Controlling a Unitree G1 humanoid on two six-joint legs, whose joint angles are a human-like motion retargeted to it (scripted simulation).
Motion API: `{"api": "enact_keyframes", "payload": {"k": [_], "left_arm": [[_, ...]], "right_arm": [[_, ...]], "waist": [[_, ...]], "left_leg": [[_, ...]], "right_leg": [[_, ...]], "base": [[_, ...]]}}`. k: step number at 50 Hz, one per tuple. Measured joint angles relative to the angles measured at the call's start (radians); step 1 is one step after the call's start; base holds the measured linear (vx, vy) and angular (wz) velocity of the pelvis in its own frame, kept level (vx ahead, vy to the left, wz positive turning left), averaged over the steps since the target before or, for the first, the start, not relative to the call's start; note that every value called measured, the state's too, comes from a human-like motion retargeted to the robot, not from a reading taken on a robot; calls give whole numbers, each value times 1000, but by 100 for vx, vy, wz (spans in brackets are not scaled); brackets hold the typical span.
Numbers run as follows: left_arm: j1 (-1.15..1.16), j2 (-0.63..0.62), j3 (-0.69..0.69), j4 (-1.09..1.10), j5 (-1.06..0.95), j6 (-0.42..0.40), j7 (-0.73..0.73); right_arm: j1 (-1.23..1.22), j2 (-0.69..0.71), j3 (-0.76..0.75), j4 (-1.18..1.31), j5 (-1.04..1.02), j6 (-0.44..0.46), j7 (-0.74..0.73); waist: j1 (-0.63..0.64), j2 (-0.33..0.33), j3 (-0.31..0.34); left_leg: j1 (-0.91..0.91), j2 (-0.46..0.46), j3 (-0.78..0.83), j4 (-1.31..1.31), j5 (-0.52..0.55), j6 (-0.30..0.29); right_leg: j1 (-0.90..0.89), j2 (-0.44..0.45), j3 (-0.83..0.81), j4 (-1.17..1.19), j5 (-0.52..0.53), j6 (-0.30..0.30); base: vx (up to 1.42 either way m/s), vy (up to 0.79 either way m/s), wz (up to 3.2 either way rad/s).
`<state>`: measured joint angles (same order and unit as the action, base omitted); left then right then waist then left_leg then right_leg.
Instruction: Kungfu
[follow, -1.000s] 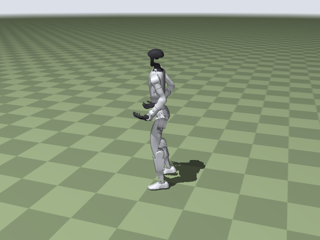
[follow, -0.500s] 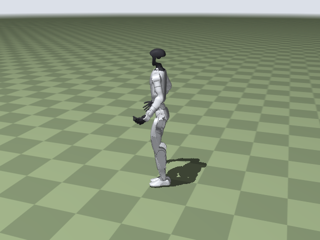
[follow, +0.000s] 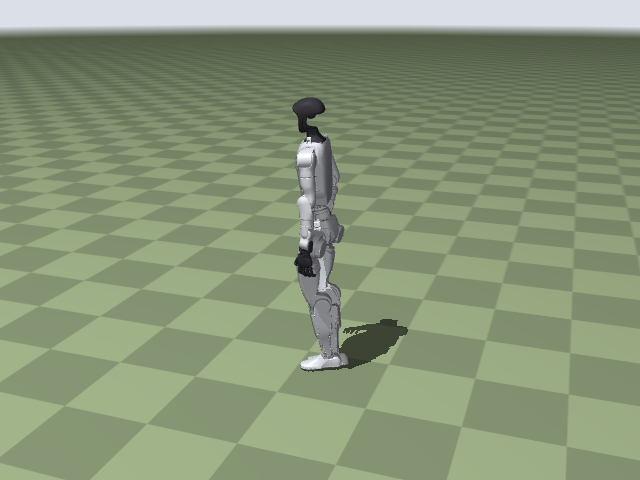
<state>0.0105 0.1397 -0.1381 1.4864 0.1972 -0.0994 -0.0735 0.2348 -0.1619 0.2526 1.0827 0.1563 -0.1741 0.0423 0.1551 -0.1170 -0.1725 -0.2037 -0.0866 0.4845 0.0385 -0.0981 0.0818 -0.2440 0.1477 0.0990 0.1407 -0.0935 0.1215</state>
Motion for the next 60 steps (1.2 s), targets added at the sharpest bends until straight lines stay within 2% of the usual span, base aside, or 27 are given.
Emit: {"api": "enact_keyframes", "payload": {"k": [3,5,8,10,13,14,20,24,26,28,30,32,33,35,37,40,42,43,46,49,55,60], "left_arm": [[-40,30,-5,17,-11,38,-82],[-79,53,-29,19,2,77,-149],[-131,81,-41,-8,49,91,-231],[-159,97,-51,-40,68,86,-259],[-183,119,-61,-104,73,65,-267],[-186,128,-64,-125,71,52,-271],[-147,198,-54,-240,34,16,-303],[-94,231,-61,-258,-16,10,-277],[-69,239,-63,-254,-14,11,-255],[-44,239,-50,-245,10,12,-225],[-14,227,-18,-231,40,15,-184],[20,204,25,-214,50,17,-136],[35,188,52,-202,51,17,-104],[62,157,100,-174,49,15,-44],[80,129,131,-134,51,21,20],[71,68,140,-61,-15,42,156],[66,29,150,-28,-110,29,232],[69,16,149,-20,-164,20,253],[78,-18,148,-18,-246,5,268],[83,-37,142,-33,-229,5,265],[61,-3,58,-40,-155,12,216],[40,10,104,-69,8,31,162]], "right_arm": [[-19,-24,22,2,25,20,55],[-33,-28,33,9,37,26,66],[-55,-28,49,22,26,37,70],[-67,-38,64,16,5,60,82],[-59,-94,71,-54,-86,123,116],[-50,-127,78,-92,-116,134,119],[10,-310,98,-331,-159,101,-5],[9,-339,141,-368,-13,12,32],[1,-340,168,-357,30,43,89],[-15,-340,182,-341,17,98,142],[-36,-337,186,-329,-9,116,171],[-48,-320,187,-315,-16,112,156],[-55,-302,187,-300,-21,111,145],[-55,-261,177,-279,-33,122,138],[-43,-225,154,-272,-80,125,129],[-48,-225,140,-294,-143,105,86],[-74,-228,136,-281,-145,78,113],[-90,-224,136,-262,-141,72,140],[-136,-208,128,-183,-133,80,212],[-178,-202,107,-113,-119,65,256],[-238,-149,19,42,-140,9,204],[-265,-35,-159,209,-245,3,110]], "waist": [[9,-21,16],[9,-25,28],[-9,-17,37],[-35,-6,42],[-113,44,43],[-124,53,41],[-140,75,35],[-145,82,0],[-146,86,-5],[-152,84,-6],[-161,70,-6],[-163,64,-8],[-164,66,-11],[-172,66,-21],[-186,64,-36],[-198,43,-43],[-248,45,-30],[-263,53,-26],[-241,53,-32],[-191,29,-48],[-135,30,-47],[-85,31,-64]], "left_leg": [[-10,-4,41,1,0,2],[-11,-1,64,-2,4,4],[-22,20,65,5,11,3],[-32,32,50,14,15,5],[-53,65,-19,26,29,0],[-57,74,-20,28,31,-3],[-65,132,61,38,41,-32],[-60,178,111,26,54,-63],[-43,195,136,12,63,-77],[-23,205,160,-1,73,-91],[-2,205,188,-9,85,-105],[23,222,226,-13,105,-123],[36,237,248,-16,118,-132],[56,265,288,-11,147,-149],[62,307,310,12,200,-155],[31,382,279,113,315,-105],[-20,410,207,227,337,-28],[-49,421,153,283,311,-46],[-135,353,-38,394,231,-128],[-199,294,-57,436,179,-183],[-337,184,-92,403,119,-143],[-447,97,-122,290,100,-136]], "right_leg": [[2,2,-32,-16,-51,54],[1,5,-64,-21,-42,21],[1,-17,-153,-36,-52,-64],[-2,-57,-208,-32,-53,-71],[-46,-153,-253,28,-17,7],[-56,-172,-254,42,2,10],[-62,-284,-311,55,138,-68],[-87,-354,-409,55,191,-164],[-83,-379,-477,46,198,-196],[-72,-391,-537,33,213,-202],[-57,-389,-553,8,178,-116],[-44,-365,-569,-13,101,-83],[-40,-352,-592,-20,71,-107],[-31,-327,-583,-32,9,-113],[-58,-279,-471,-18,-44,-119],[-75,-248,-428,-9,-87,-146],[-64,-237,-416,-17,-103,-165],[-62,-222,-403,-19,-107,-177],[-74,-187,-345,-27,-104,-214],[-95,-168,-265,-28,-99,-245],[-69,-108,-179,-40,-108,-286],[-53,-60,-119,-32,-126,-308]], "base": [[-19,-11,-63],[-19,-13,-35],[-20,-16,-5],[-20,-17,29],[-21,-20,58],[-19,-11,-12],[-23,-24,-104],[-20,-43,-114],[-22,-49,-103],[-21,-49,-92],[-13,-51,-94],[-12,-72,-117],[-10,-74,-122],[-4,-74,-104],[0,-81,-68],[-10,-66,-76],[-14,-77,-45],[-8,-48,-94],[-3,-35,-185],[8,-29,-197],[26,-29,-132],[39,-17,-117]]}}
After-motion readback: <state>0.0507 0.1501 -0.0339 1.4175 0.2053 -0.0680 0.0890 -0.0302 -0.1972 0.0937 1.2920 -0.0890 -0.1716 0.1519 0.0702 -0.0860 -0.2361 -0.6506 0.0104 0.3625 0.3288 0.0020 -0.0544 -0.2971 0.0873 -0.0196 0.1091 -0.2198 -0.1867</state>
